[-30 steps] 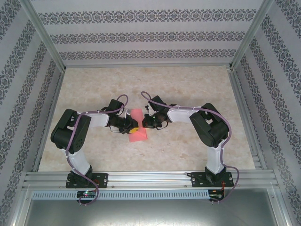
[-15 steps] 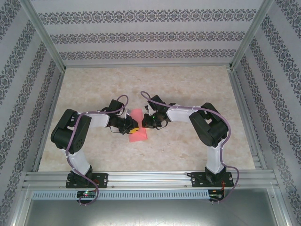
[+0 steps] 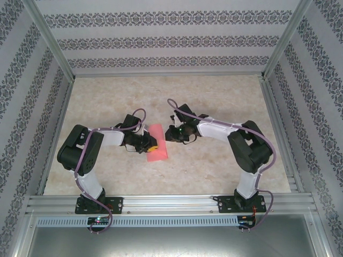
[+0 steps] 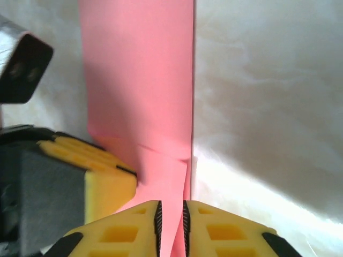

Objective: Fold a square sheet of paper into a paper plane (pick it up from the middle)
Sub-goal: Fold the triangle a second time at the center of the table.

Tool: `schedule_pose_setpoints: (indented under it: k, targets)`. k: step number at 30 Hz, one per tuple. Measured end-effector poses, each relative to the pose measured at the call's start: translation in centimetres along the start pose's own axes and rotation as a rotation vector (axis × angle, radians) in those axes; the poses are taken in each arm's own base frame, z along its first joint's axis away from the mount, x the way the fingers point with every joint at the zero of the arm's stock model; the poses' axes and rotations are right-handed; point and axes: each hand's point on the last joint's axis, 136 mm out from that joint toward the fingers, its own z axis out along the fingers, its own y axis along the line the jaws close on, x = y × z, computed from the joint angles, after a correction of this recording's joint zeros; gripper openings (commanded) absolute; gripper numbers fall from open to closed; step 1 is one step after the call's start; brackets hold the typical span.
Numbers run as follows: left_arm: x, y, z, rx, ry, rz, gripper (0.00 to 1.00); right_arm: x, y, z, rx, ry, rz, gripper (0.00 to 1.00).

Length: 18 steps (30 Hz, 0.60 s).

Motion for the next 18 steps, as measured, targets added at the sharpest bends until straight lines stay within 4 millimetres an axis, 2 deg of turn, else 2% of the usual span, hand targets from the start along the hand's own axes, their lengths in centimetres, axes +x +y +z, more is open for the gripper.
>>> schedule_pose_setpoints:
  k: [3,6,12,18]
  targets:
    - [0.1,0.1,0.0,-0.005,-0.005,0.003,0.16,1.0,0.8,-0.6,-0.007,0.001,-0.021,0.04]
    - [0.1,0.3,0.0,-0.011,-0.013,0.004,0.14,2.5,1.6,0.0,-0.004,0.035,-0.045,0.00]
    - [0.2,0.6,-0.2,-0.021,-0.030,0.003,0.13,5.0,2.4,1.7,0.006,0.105,-0.081,0.00]
    - [0.2,0.7,-0.2,-0.020,-0.034,-0.003,0.12,5.7,1.6,3.3,0.033,0.149,-0.069,0.00]
